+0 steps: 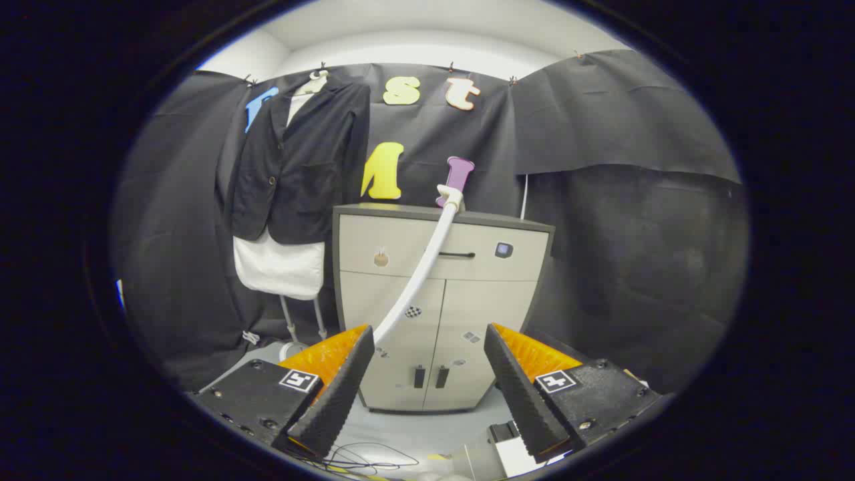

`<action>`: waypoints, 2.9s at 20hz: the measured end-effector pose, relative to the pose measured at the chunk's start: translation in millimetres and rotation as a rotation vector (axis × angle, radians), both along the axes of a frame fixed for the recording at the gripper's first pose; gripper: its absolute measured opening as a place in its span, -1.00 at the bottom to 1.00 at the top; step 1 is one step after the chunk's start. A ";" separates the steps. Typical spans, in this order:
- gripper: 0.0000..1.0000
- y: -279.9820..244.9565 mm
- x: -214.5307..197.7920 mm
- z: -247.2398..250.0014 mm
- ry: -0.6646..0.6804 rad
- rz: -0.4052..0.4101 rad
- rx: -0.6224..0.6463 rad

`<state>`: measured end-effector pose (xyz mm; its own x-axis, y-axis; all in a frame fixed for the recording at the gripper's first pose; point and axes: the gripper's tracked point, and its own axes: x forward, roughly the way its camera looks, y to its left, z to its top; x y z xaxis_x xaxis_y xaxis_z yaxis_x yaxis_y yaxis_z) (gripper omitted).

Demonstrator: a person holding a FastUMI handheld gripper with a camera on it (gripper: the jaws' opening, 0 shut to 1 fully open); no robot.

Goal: Iron the clothes twice with a garment steamer, once on the left side and once on the right side.

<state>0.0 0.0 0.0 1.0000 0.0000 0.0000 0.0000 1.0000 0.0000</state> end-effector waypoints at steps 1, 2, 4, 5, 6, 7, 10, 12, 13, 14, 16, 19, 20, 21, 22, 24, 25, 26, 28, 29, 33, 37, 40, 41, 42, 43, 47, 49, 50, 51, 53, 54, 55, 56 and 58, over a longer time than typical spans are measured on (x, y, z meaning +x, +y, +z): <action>1.00 0.0 0.3 -1.3 0.004 0.000 0.007; 1.00 0.4 1.5 -4.0 0.017 0.004 0.014; 1.00 -2.4 5.3 -6.9 0.036 -0.001 0.008; 1.00 -4.7 7.5 -5.7 0.040 -0.007 0.014; 1.00 -6.6 9.1 -3.2 0.037 -0.012 0.033; 1.00 -7.2 9.9 -1.2 0.035 -0.015 0.056; 1.00 -14.2 11.3 4.5 0.026 -0.031 0.085; 1.00 -18.8 10.1 10.5 0.009 -0.043 0.075; 1.00 -21.8 10.8 12.1 0.004 -0.047 0.067; 1.00 -24.3 10.9 15.6 -0.002 -0.050 0.067; 1.00 -32.9 13.0 24.6 -0.005 -0.055 0.071; 1.00 -49.2 21.2 52.6 -0.019 -0.051 0.070; 1.00 -55.8 26.5 65.7 -0.029 -0.049 0.066; 1.00 -61.7 33.6 76.6 -0.037 -0.047 0.056; 1.00 -68.3 40.7 92.2 -0.052 -0.047 0.045; 1.00 -81.6 60.6 120.9 -0.079 -0.046 0.029; 1.00 -83.8 72.4 132.2 -0.088 -0.033 0.028; 1.00 -88.0 84.3 143.6 -0.088 -0.028 0.031; 1.00 -93.4 110.8 164.6 -0.091 0.000 0.051; 1.00 -95.5 125.3 171.8 -0.083 0.014 0.060; 1.00 -109.2 183.4 210.3 -0.083 0.047 0.041; 1.00 -123.4 237.4 244.3 -0.091 0.073 0.035; 1.00 -124.8 275.9 261.9 -0.063 0.109 0.069; 1.00 -124.2 289.1 265.3 -0.054 0.119 0.083; 1.00 -123.0 302.7 268.7 -0.043 0.130 0.097; 1.00 -120.8 314.8 268.1 -0.021 0.140 0.107; 1.00 -104.5 361.5 266.8 0.063 0.183 0.126; 1.00 -94.6 376.8 261.0 0.108 0.206 0.125; 1.00 -90.5 385.2 258.3 0.125 0.216 0.127; 1.00 -87.7 392.1 255.6 0.149 0.218 0.124; 0.98 -85.9 405.7 247.0 0.191 0.205 0.122; 0.88 -88.2 412.9 240.4 0.218 0.189 0.123; 0.82 -87.0 416.0 233.7 0.248 0.193 0.128; 0.75 -85.9 420.2 228.1 0.270 0.196 0.133; 0.58 -84.9 421.1 224.8 0.290 0.209 0.147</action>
